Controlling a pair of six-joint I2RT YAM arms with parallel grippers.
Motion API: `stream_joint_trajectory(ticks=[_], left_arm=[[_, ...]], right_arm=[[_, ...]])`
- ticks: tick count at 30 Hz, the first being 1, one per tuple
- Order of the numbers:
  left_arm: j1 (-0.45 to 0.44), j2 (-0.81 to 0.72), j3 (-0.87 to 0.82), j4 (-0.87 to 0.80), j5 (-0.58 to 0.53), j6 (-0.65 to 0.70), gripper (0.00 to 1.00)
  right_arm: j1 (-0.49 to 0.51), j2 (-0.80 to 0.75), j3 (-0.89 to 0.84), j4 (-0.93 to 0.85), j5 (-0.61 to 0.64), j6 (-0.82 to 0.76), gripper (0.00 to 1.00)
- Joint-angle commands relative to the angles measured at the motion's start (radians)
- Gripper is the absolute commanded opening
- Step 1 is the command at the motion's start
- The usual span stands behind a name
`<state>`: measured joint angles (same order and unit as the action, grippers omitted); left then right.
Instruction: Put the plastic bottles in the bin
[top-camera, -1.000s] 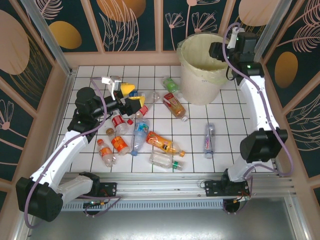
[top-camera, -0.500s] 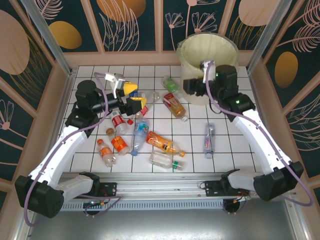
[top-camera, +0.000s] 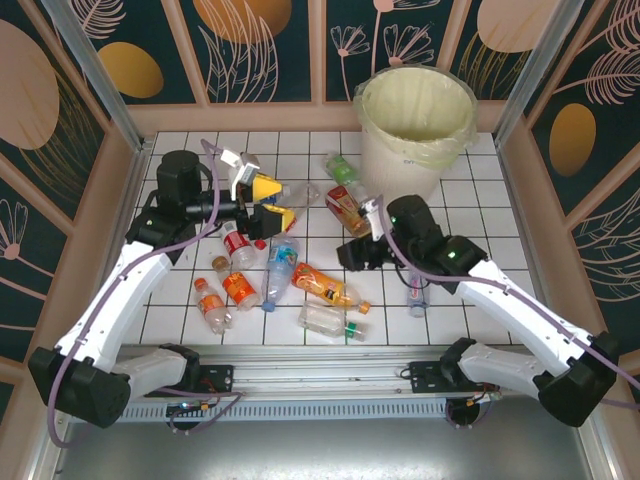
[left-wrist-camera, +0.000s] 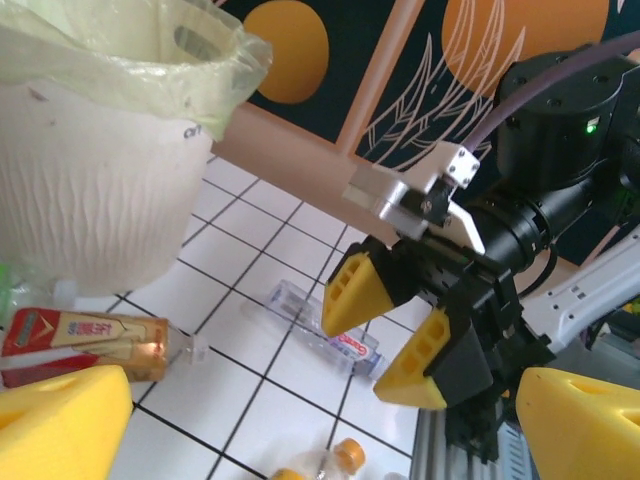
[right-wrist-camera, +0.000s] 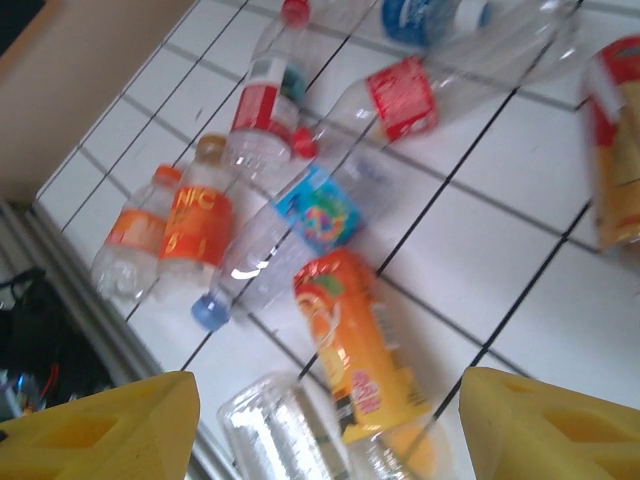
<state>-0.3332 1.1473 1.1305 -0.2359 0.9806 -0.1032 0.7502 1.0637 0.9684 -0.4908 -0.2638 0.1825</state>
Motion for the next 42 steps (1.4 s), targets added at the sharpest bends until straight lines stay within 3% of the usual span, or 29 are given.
stream_joint_trajectory(ticks=[1, 8, 16, 25, 42], left_arm=[[-0.006, -0.083, -0.05, -0.032, 0.008, -0.076, 0.98], [-0.006, -0.215, -0.132, -0.048, -0.011, -0.188, 0.99], [-0.006, -0.28, -0.282, 0.044, -0.038, -0.312, 0.99], [-0.006, -0.311, -0.405, 0.229, 0.037, -0.346, 0.99], [-0.007, -0.36, -0.477, 0.207, -0.015, -0.274, 0.98]], right_arm=[[0.065, -0.009, -0.029, -0.031, 0.022, 0.048, 0.7], [0.184, 0.066, -0.053, -0.027, 0.081, 0.078, 0.7], [0.303, 0.179, -0.032, -0.035, 0.164, 0.088, 0.71], [0.353, 0.28, -0.005, -0.061, 0.208, 0.055, 0.72], [0.403, 0.405, 0.011, -0.098, 0.222, 0.02, 0.71]])
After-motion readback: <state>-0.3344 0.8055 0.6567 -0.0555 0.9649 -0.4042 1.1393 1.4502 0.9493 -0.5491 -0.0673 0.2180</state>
